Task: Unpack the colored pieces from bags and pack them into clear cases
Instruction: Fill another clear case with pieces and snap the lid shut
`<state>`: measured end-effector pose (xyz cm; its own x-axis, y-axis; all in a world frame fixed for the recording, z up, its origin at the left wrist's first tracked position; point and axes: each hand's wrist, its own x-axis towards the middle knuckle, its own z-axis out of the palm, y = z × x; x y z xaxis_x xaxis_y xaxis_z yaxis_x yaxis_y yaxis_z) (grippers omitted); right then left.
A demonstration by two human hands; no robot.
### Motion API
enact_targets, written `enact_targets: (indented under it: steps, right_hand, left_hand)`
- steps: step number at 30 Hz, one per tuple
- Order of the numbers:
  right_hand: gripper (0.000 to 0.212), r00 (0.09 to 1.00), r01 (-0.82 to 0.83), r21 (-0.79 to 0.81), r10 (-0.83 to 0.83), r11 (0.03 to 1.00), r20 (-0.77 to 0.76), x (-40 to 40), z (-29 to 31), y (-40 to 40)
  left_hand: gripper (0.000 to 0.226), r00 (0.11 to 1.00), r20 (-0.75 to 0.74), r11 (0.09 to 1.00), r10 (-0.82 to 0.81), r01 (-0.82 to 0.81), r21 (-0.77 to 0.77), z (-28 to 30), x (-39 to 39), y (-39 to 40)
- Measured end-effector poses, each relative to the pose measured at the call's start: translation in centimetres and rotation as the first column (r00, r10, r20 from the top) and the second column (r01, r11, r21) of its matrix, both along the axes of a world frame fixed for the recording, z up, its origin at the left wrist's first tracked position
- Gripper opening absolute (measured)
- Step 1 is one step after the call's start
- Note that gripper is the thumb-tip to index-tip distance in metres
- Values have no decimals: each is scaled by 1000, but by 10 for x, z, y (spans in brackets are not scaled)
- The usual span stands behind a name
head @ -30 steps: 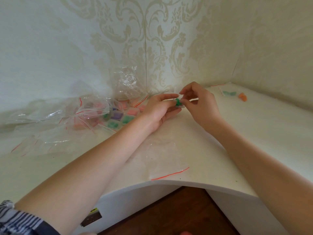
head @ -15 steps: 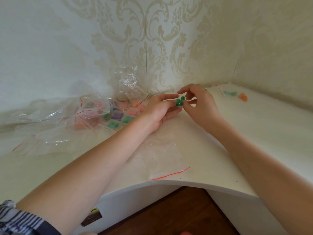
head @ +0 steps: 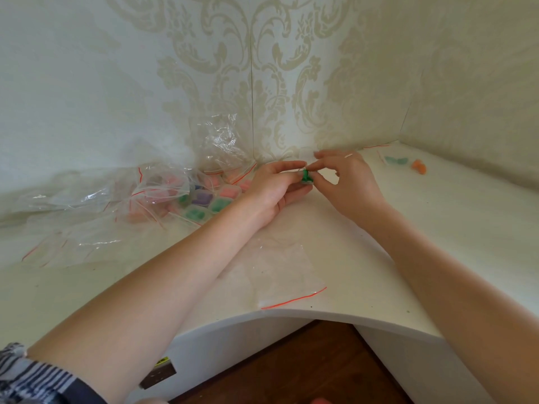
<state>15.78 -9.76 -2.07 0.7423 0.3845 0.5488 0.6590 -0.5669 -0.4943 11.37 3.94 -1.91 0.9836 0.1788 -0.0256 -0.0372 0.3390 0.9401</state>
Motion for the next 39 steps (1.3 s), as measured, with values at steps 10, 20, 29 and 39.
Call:
enact_targets:
  steps: [10,20,29,39]
  right_hand:
    - [12,999,6,82,-2,997,-46,-2,2,1]
    - [31,858,104,458,154,883,-491,-2,12,1]
    - [8,882,1,450,211,893,-421,-1,3,4]
    - [18,828,85,608,284,790,-484,2,5,3]
  left_hand:
    - [19,1000,-10,1000,12,-12,-1,1,0,0]
    - [9,997,-80,998,-14,9,-65,5,1,-1]
    - [31,998,-47,1000,-30,31,7,0,1,2]
    - [30,959,108,894,262,-283,348,18,1,16]
